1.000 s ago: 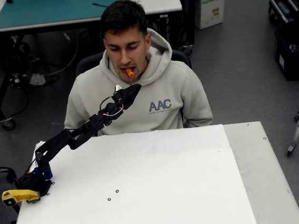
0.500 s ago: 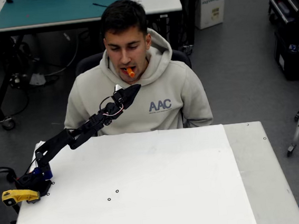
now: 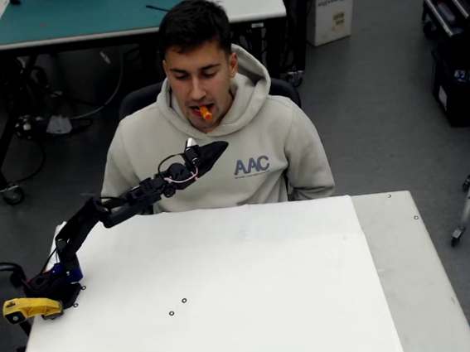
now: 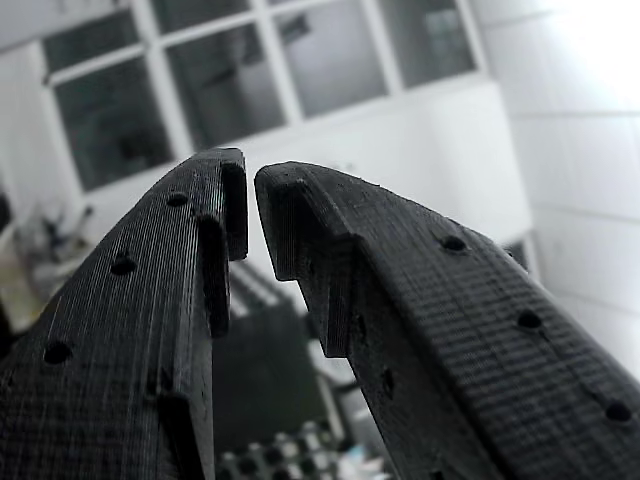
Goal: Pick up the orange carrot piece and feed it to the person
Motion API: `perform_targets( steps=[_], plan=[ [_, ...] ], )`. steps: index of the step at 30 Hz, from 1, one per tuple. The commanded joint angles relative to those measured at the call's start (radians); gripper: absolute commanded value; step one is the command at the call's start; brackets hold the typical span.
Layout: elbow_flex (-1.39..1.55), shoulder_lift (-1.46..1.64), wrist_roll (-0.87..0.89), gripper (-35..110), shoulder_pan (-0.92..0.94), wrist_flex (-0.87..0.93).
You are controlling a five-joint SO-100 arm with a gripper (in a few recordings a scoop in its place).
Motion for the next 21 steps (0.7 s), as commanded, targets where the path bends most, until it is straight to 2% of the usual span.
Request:
perform_targets(
  steps=[1,8,21],
  plan=[
    [0.262,0.336,0.103,-3,0.026,-0.041],
    [0.752,0.67,0.38,-3,0.031,-0.034],
    [1.425,1.085,0.63,-3,0.014,-0.029]
  ],
)
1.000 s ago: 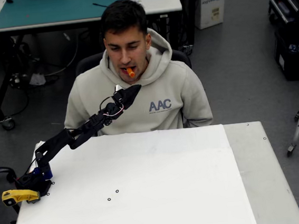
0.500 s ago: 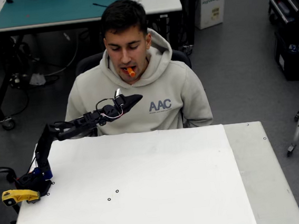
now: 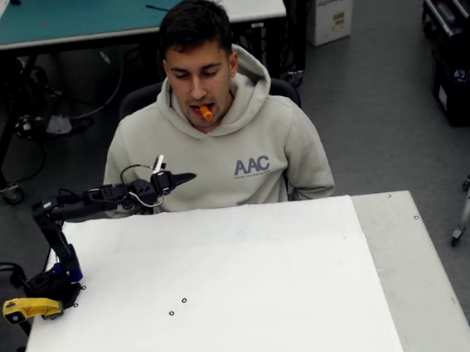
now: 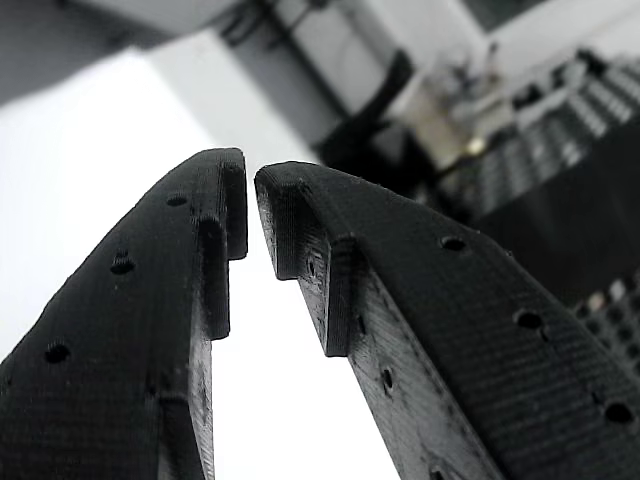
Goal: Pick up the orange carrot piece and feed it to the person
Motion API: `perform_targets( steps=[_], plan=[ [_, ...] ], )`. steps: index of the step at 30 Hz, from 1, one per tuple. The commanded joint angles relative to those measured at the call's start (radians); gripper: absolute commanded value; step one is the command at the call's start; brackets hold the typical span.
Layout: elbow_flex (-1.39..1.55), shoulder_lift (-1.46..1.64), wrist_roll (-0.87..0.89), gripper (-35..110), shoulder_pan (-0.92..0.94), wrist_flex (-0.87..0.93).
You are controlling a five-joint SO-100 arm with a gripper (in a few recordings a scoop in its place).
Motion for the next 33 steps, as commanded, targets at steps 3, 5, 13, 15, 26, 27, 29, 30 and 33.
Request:
perform_targets(
  steps=[3,5,13,15,26,27,29,30,33],
  plan=[
    [0.229,0.265,0.156,-3,0.0,-0.029],
    [0.316,0.325,0.216,-3,0.003,-0.028],
    [0.71,0.611,0.357,-2,-0.003,-0.026],
    [0.807,0.684,0.357,-2,-0.003,-0.026],
    [1.075,0.942,0.37,-2,-0.097,0.166],
    [1.075,0.953,0.371,-2,-0.11,0.235],
    [1.069,0.983,0.373,-2,-0.146,0.371],
    [1.063,1.003,0.373,-2,-0.167,0.436],
    [1.043,1.078,0.422,-2,-0.241,0.627]
  ],
)
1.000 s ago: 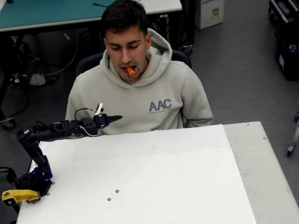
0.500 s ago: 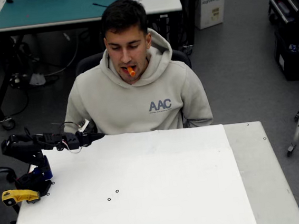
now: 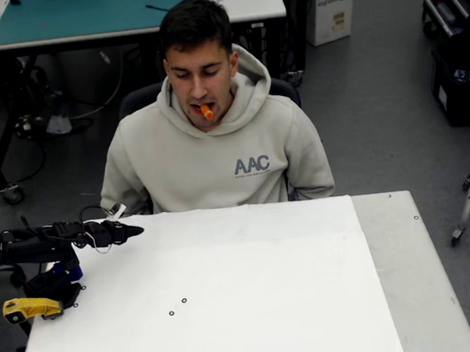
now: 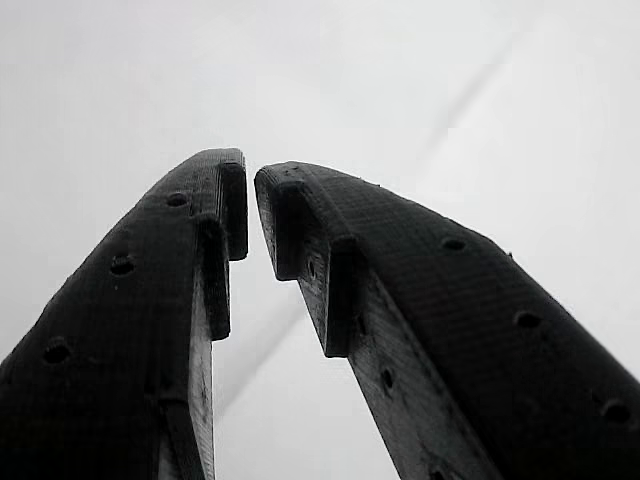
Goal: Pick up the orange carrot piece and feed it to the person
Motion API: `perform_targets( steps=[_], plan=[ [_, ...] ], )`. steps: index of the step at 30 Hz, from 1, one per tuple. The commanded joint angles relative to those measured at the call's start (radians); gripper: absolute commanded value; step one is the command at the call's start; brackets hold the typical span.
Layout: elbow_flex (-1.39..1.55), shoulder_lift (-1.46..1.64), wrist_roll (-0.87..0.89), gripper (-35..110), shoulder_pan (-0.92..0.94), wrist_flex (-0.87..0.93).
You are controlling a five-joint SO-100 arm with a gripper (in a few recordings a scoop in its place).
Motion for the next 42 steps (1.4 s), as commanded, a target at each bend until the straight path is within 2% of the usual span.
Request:
perform_targets(
  steps=[1,7,11,18,42],
  plan=[
    [-0.055,0.124,0.071,-2,-0.08,0.258],
    [-0.098,0.293,0.284,-2,-0.244,0.595],
    [-0.1,0.402,0.288,-1,-0.285,0.723],
    [-0.1,0.46,0.247,0,-0.285,0.782],
    [-0.101,0.459,0.253,0,-0.287,0.784]
  ],
)
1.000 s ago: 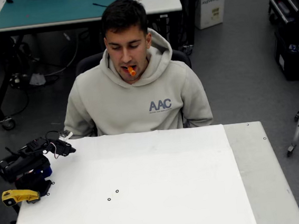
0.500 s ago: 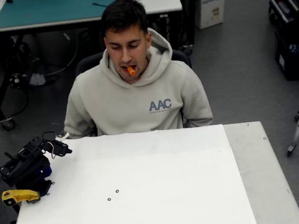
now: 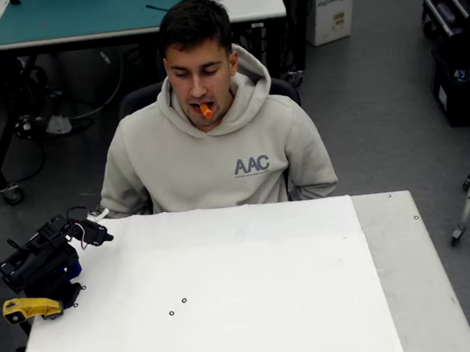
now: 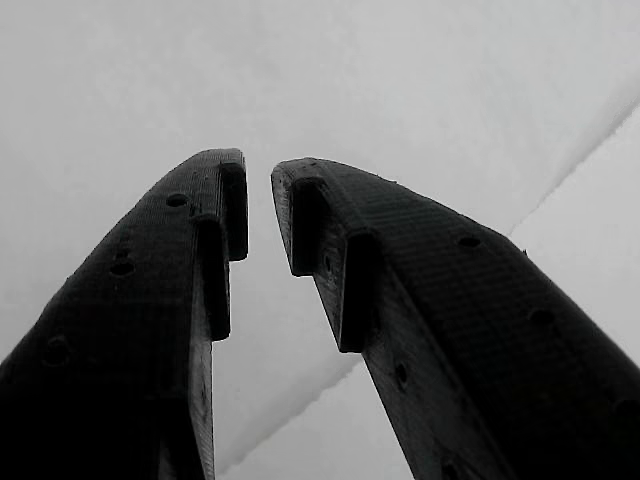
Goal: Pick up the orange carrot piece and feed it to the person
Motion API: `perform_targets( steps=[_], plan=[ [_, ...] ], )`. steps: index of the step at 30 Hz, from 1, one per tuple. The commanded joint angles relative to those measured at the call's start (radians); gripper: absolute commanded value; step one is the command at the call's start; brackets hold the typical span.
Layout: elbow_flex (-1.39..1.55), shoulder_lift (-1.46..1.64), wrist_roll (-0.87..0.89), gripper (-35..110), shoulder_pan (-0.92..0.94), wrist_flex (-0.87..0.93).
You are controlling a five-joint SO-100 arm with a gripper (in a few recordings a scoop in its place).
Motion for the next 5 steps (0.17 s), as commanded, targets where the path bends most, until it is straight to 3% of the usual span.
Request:
perform_targets(
  steps=[1,5],
  plan=[
    [-0.074,0.015,-0.008,0,-0.018,0.006],
    [-0.074,0.015,-0.008,0,-0.018,0.006]
  ],
)
